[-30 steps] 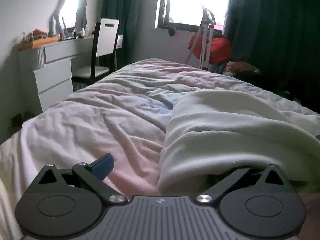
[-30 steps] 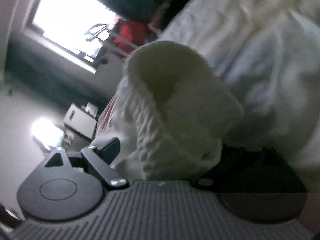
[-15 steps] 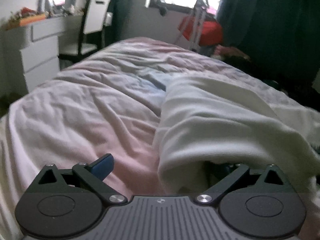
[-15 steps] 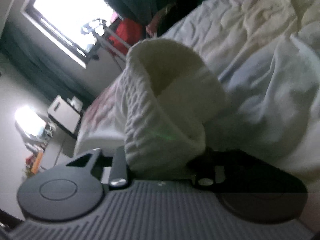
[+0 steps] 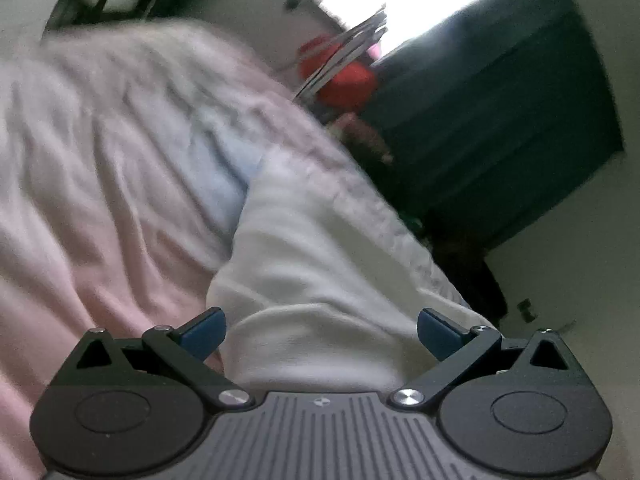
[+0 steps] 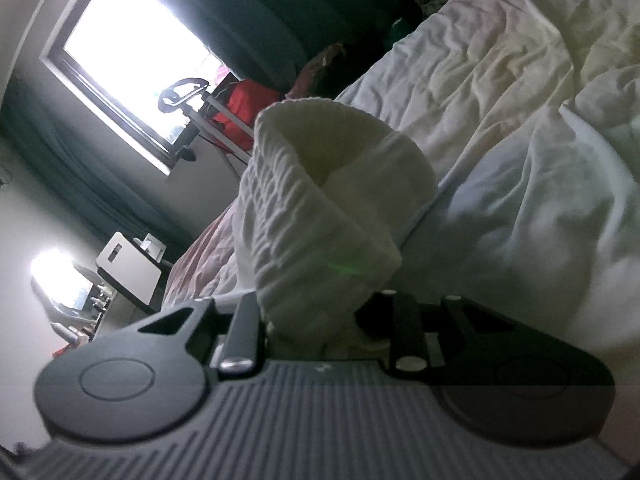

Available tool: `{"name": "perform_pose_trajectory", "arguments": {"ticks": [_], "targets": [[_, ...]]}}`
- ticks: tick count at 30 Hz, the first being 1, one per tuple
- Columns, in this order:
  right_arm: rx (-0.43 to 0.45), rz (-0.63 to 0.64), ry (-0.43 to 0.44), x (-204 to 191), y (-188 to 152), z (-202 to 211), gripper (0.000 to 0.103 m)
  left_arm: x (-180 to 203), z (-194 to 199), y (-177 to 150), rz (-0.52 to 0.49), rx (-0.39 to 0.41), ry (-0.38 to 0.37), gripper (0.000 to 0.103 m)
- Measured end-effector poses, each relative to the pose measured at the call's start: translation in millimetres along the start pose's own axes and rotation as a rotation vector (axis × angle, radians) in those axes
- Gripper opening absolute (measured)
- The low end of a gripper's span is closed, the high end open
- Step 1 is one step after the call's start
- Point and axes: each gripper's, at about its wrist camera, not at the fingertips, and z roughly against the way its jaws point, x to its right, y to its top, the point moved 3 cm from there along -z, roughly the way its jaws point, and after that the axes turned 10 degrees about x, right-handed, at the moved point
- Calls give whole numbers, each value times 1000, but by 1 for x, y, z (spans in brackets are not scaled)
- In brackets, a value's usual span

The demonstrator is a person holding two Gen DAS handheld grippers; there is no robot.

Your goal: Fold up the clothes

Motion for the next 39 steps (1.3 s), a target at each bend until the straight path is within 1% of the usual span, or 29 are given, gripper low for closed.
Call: {"name": "perform_pose_trajectory", "arguments": {"ticks": [2,5,7,9,10,12,13,15,16,17,18,20,21,24,27,28,31,35,38,39], "targets": [[-3,4,-7,0,-2,-1,29,-9,-17,-6,44,-46,18,100],[-18,9,-20,-2,-4,-5,29,-11,-24,-9,32,-59,24,99],[-23,9,-22,-1,-6,-5,29,-13,-24,-11,23,-68,25,97],[-24,1,-16,-2,-6,-3,29,-14,-26,-13,4,-85,50,88],[-25,-5,-13,-2,-7,-2,29,-14,-26,-14,-6,-83,56,86],[-28,-40,-14,-2,-6,0,29,-11,-25,-15,-40,-75,69,75],[-32,-48,-13,-5,-4,1,28,-9,-23,-13,-60,-68,73,71],[-39,-38,-2,-13,2,6,28,1,-15,-11,-71,-25,43,58],[-42,-20,4,-17,4,10,28,7,-11,-10,-77,-3,28,54],[-48,-1,9,-23,7,14,28,12,-7,-9,-82,19,12,46],[-55,15,16,-28,11,18,28,22,-2,-6,-92,44,-15,42],[-65,20,21,-33,25,26,28,47,1,-3,-110,73,-56,37],[-66,24,20,-35,34,30,28,60,-1,-3,-97,78,-75,35],[-47,51,13,-39,75,41,27,105,-13,-2,-68,87,-133,32],[1,31,10,-32,122,49,27,162,-55,0,-71,73,-164,31],[20,21,0,-26,141,49,27,183,-73,0,-60,65,-165,31],[78,-12,-32,-7,196,44,27,254,-132,-6,-77,41,-159,29],[157,-64,-84,34,270,24,27,338,-223,-21,-135,5,-184,28],[227,-113,-129,69,313,1,27,385,-284,-43,-200,-26,-210,27],[252,-132,-137,80,321,-7,27,398,-304,-51,-221,-38,-217,27]]}}
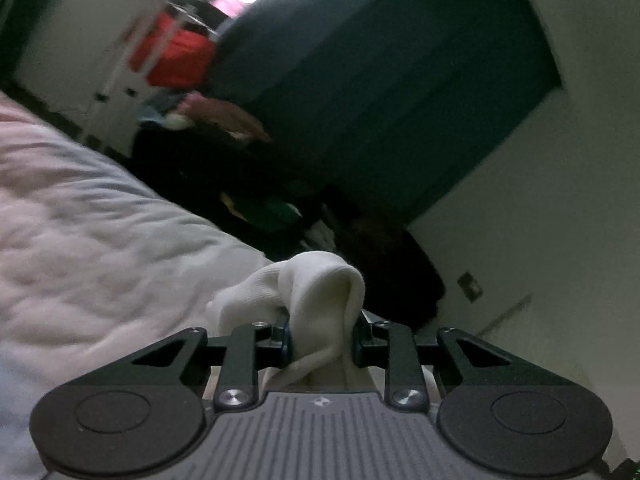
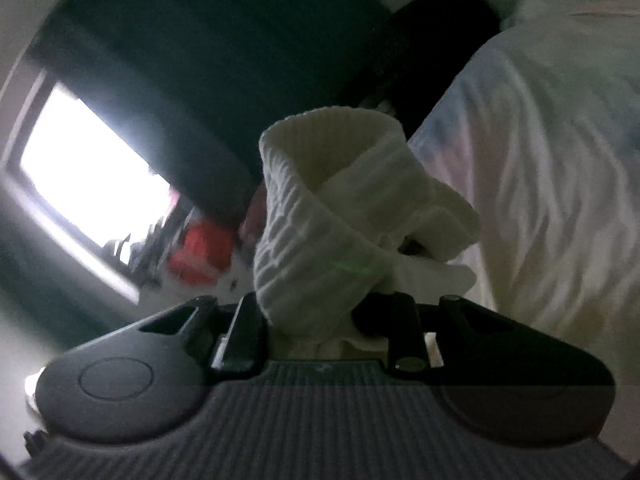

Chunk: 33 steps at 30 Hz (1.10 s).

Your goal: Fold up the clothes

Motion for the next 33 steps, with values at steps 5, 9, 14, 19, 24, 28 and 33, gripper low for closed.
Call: {"name": "perform_pose_trajectory", "arguments": {"ticks": [5,9,14,19,24,28,33], "targets": [[105,-60,-63,61,5,-45,27,-12,-87,-44,-52,-44,-111,28],[131,-80,-88,112,-45,-42,28,-51,-100,-93,-123,-75,-146,29],[78,-171,-154,163,-114,-19,32,-96,-88,-131,-222,-131,-136,34],[66,-136,-198,182,-138,-12,44,-124,-85,-148,-285,-168,-84,49],[-16,-139,-344,161,-128,2,53,-97,-56,-129,-372,-257,-20,70],[-46,-86,-407,132,-115,44,53,-53,1,-100,-433,-236,-19,75],[-2,15,-311,76,-95,109,54,2,81,-70,-525,-165,-68,87]]}}
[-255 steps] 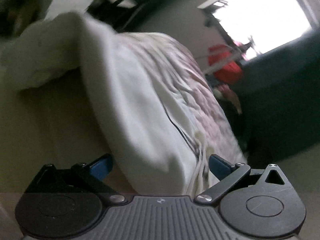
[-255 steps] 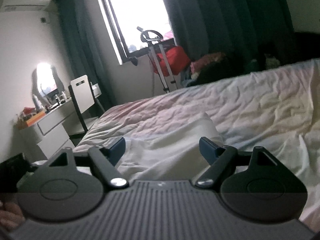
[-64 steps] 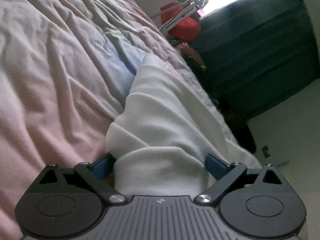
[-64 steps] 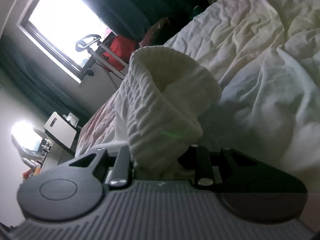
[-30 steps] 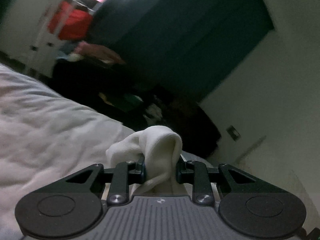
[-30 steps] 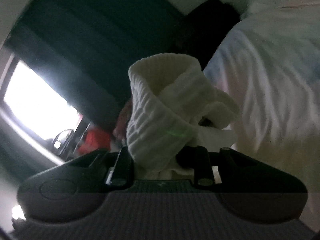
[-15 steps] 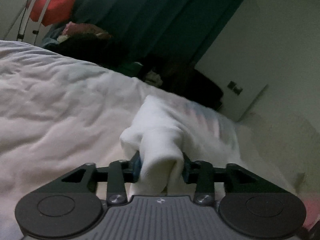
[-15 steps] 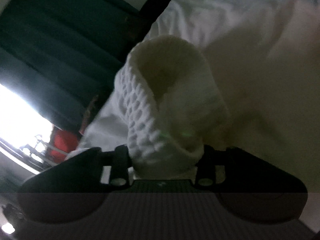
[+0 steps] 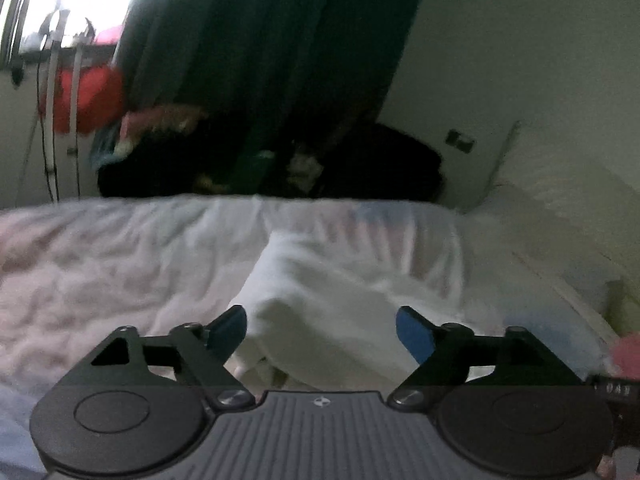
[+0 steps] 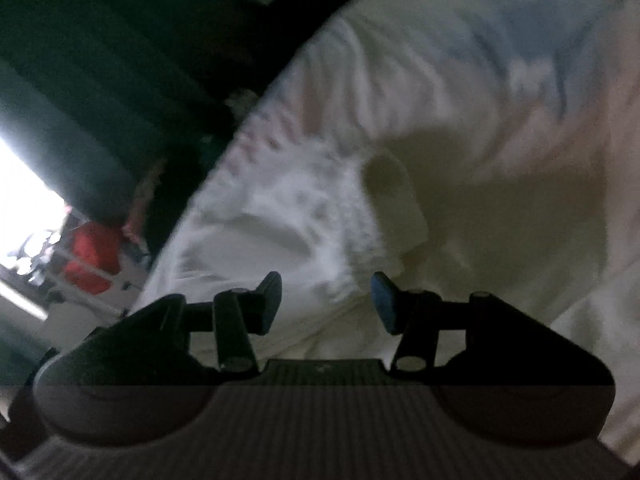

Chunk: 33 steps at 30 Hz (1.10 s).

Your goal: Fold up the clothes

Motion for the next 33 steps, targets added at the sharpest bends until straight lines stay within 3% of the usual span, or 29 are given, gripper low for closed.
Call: {"name": "perform_pose_trajectory", "arguments": {"ticks": [2,4,5,12,17,21,30,33], "targets": [[39,36,35,-13,7,26,61,17,36,12,-35,31,-10,88],[80,64,73,-25,16,53,91,33,71,22,-65,62,-13,91],[102,75,94,-30,20,67,93,39,90,26,-75,83,-10,99],[174,237,193,-66,31,150,92,74,196,40,-137,173,13,103],[242,371,253,-77,14,195,92,86,250,31,-184,213,12,103],[307,459,248,-75,-7,219,92,88,285,13,-244,251,42,103],[435,565,207,-53,-61,224,92,72,300,-35,-285,282,82,103],[415,574,196,-50,-75,211,92,65,299,-45,-262,283,65,103]]}}
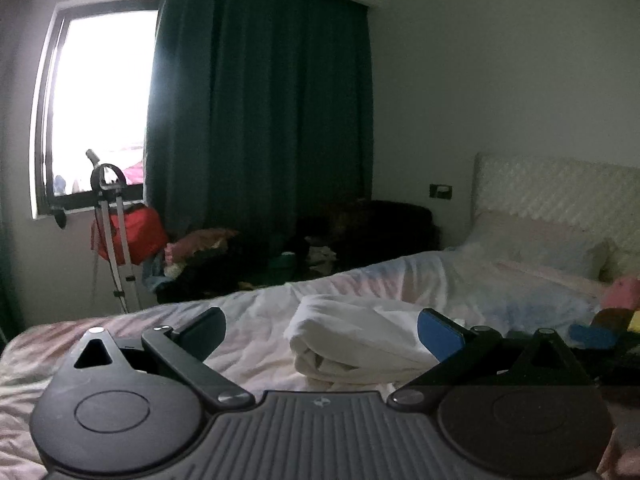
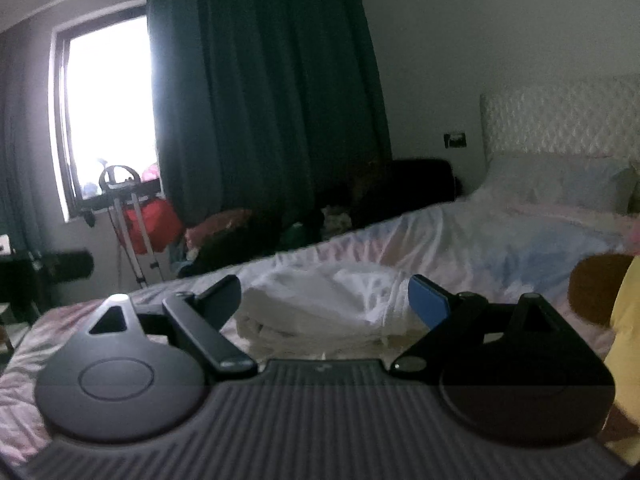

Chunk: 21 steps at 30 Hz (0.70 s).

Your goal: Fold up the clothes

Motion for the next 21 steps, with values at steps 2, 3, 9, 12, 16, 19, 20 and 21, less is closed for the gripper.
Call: {"name": "perform_pose_trajectory", "arguments": {"ticks": [2,3,9,12,16,19,20,21], "targets": [[-26,4,-2,-3,-9,-6,92,-4,1,-7,18,3,-7,103],[-30,14,-6,-5,-12,-9,92,-6,2,-11,26,4,-9,103],[5,116,-8,-20,-21,-9,92,-11,-3,-29,20,-20,-10,103],[-5,138,-11,-23,-24,-10,92,-14,-4,-38,22,-23,-3,103],[-16,133,-15,-23,-26,-12,92,-16,-9,-45,15,-42,12,103],[-34,116,-22,-20,-26,-16,92,-17,-11,-47,25,-56,13,103],[-38,115,-22,-19,-26,-17,92,-17,-12,-47,30,-62,13,103],[-42,113,-22,-19,-26,-17,92,-18,-12,-47,34,-64,14,103]]}}
